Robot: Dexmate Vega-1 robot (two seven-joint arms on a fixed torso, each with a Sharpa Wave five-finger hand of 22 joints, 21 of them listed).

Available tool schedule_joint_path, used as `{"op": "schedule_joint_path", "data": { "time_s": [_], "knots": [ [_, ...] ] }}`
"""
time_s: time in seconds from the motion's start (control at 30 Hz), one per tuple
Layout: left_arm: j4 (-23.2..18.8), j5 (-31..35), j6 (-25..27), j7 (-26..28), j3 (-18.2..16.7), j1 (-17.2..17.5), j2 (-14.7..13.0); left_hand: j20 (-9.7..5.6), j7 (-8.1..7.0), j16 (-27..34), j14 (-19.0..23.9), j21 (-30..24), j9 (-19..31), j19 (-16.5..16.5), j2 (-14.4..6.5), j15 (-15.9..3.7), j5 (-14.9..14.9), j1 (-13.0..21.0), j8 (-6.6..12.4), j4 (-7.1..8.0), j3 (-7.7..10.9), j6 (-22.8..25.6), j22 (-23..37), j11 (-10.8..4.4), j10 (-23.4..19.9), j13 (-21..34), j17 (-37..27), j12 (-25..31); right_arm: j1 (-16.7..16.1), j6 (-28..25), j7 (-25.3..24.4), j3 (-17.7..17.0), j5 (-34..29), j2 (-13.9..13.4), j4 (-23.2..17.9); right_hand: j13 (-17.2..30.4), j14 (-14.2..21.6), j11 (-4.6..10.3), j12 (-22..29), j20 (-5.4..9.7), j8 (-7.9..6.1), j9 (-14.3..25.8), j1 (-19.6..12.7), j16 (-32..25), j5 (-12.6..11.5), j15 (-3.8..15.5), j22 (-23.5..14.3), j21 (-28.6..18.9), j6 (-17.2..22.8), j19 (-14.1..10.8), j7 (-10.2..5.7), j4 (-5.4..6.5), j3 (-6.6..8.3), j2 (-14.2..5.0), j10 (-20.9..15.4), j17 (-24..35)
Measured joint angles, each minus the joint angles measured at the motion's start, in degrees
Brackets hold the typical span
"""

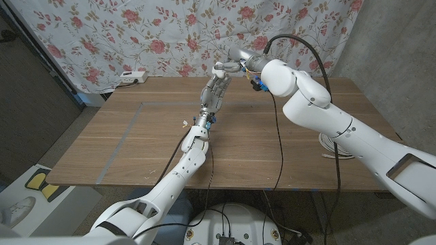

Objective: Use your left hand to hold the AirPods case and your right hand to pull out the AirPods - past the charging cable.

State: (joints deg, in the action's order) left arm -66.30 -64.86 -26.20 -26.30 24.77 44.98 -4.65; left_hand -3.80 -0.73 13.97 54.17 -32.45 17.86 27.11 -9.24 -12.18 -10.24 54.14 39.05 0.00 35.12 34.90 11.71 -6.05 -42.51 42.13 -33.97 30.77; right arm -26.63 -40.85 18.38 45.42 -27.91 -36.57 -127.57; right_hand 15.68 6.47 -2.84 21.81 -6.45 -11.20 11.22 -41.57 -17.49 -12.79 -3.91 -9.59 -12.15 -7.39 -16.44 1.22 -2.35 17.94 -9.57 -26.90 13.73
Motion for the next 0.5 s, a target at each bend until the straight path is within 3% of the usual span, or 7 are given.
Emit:
{"op": "schedule_joint_path", "data": {
  "time_s": [0.5],
  "knots": [
    [0.1,-0.1,0.3,-0.8,0.2,-0.2,-0.1,0.00,0.00,-0.2,0.3,-0.8,0.0,0.0,-0.2,-0.10,0.1,-0.2,0.00,0.00,0.00,0.0,0.0,-0.01,0.0,-0.1,0.1,-0.1,0.1,0.1,1.6,0.8,-3.4,0.5,0.3,0.0,0.0,0.61,-0.2,-0.21,-0.29,0.0,0.0,0.0,0.0,0.00,0.0,0.3,0.7,0.2,-0.58,-0.26,0.26,-0.03,-0.6,-0.2]
  ]
}}
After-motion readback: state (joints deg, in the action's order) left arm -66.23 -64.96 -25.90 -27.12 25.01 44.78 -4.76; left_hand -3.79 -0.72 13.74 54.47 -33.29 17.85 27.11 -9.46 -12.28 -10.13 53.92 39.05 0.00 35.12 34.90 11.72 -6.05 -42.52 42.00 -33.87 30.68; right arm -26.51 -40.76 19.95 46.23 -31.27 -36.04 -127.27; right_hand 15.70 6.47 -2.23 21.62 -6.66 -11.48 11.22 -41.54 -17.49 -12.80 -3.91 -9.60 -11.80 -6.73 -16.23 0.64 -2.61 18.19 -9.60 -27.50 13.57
